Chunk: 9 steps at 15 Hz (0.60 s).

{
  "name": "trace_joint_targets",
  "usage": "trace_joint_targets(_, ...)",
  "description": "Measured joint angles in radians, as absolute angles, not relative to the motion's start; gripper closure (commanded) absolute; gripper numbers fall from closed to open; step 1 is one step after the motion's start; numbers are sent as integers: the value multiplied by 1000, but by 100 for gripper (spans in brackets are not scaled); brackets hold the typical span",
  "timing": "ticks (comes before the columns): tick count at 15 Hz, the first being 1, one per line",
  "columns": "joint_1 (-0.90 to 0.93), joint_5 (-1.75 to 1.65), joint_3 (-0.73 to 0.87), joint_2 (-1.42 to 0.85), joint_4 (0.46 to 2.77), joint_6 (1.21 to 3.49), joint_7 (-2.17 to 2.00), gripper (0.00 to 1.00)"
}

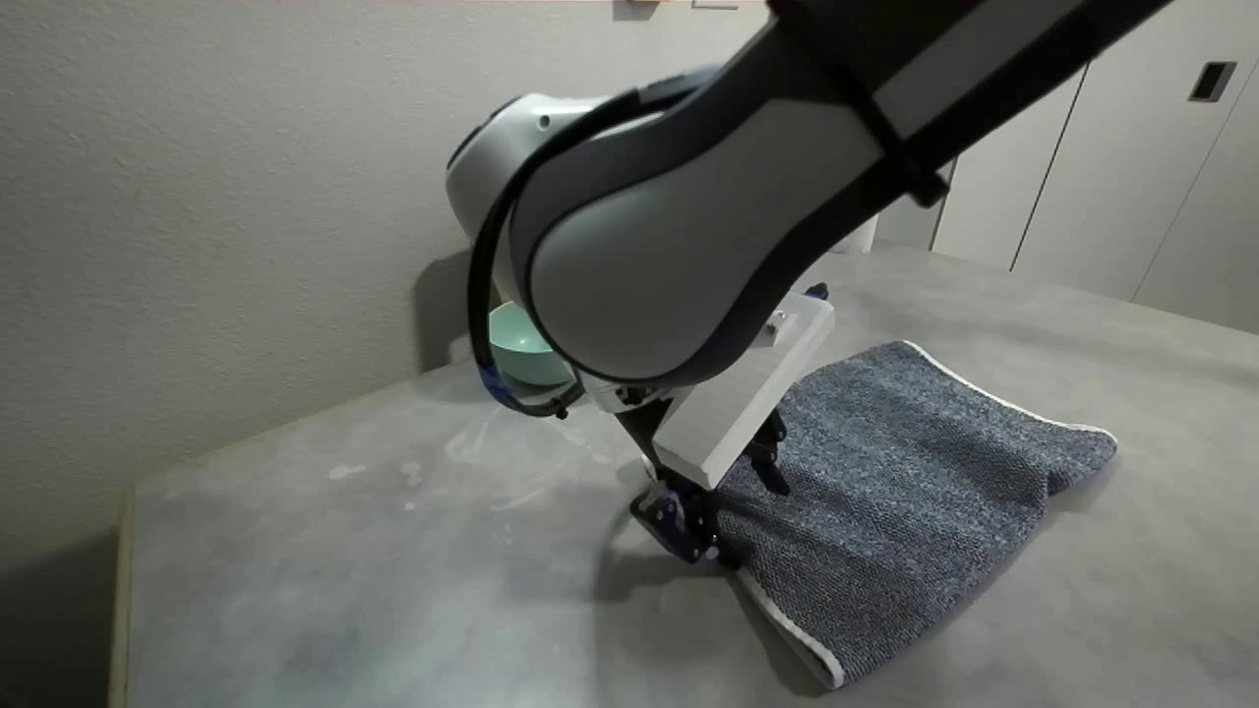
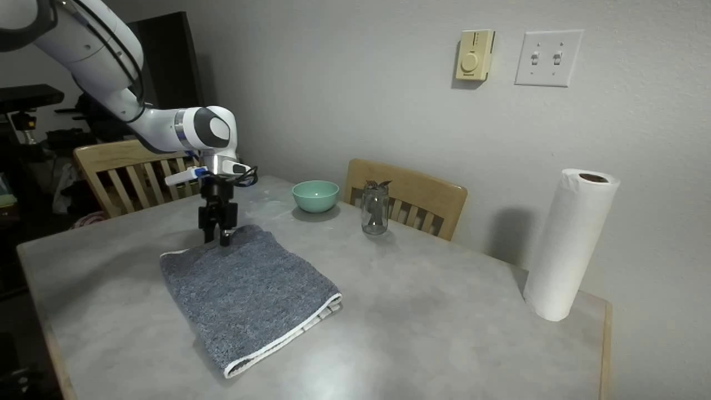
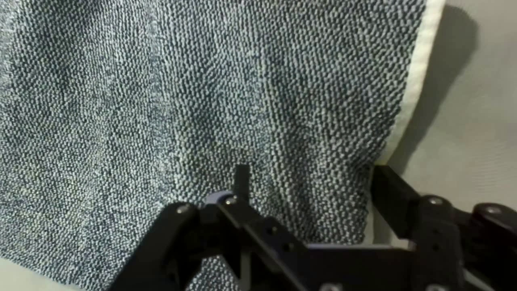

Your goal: Fold the towel once

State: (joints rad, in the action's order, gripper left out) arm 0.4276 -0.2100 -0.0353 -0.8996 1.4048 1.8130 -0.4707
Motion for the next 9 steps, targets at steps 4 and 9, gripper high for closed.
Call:
trace_joint_targets(4,429,-210,-35,-900,1402,1812,-471,44)
trace_joint_targets(9,429,-210,-34,-900,1402,1810,-471,84)
